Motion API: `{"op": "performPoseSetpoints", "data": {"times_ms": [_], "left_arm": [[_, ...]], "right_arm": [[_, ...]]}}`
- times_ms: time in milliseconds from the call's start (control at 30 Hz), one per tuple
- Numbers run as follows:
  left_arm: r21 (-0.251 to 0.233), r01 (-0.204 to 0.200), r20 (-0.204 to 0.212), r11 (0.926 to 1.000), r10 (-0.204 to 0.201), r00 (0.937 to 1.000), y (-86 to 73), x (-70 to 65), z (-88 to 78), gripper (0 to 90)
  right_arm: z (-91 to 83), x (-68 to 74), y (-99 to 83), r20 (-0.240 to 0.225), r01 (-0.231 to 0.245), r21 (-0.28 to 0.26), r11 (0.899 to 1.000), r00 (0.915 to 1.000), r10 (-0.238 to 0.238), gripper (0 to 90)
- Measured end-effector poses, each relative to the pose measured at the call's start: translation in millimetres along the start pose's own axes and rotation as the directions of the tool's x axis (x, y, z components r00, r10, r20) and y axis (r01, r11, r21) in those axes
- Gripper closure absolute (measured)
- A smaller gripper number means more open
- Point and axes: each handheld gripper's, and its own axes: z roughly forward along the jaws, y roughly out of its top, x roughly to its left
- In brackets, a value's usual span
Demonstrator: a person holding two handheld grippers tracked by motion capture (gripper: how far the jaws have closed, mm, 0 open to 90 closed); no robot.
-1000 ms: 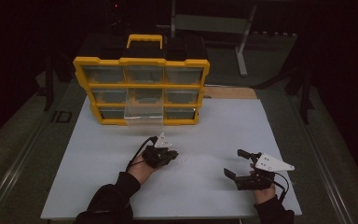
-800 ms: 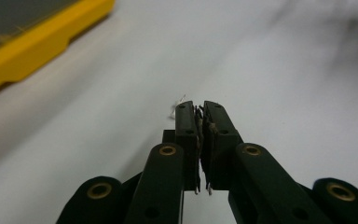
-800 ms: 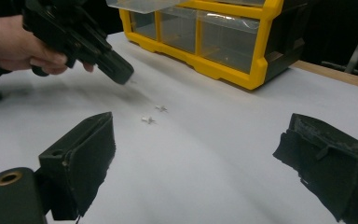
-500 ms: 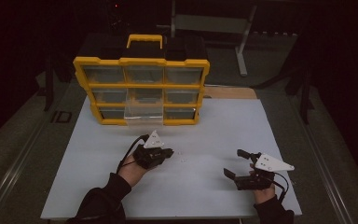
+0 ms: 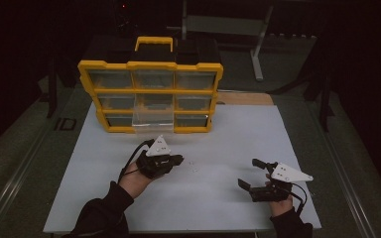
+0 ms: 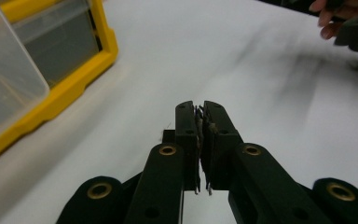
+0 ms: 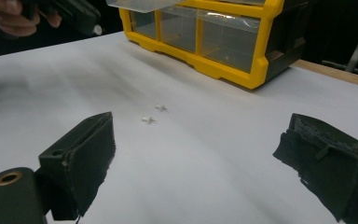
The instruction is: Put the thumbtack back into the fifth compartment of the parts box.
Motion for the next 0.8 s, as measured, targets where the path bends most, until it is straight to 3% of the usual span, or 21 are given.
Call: {"op": "performPoseSetpoints", "data": {"times_ms": [333,800], "left_arm": [[-0.035,-0.024,-0.013,0.9991,0.023,0.9996,13.9,1.6,-20.5,84.7],[-0.095,-0.034,-0.061,0.9949,0.028,0.9977,35.9,15.8,-56.2,84.7]], "right_arm": [[0.0,0.2,0.2,0.001,0.003,-0.001,1.000,1.0000,-0.003,8.9],[0.5,0.7,0.6,0.000,0.008,0.000,1.000,1.0000,-0.008,8.8]]}}
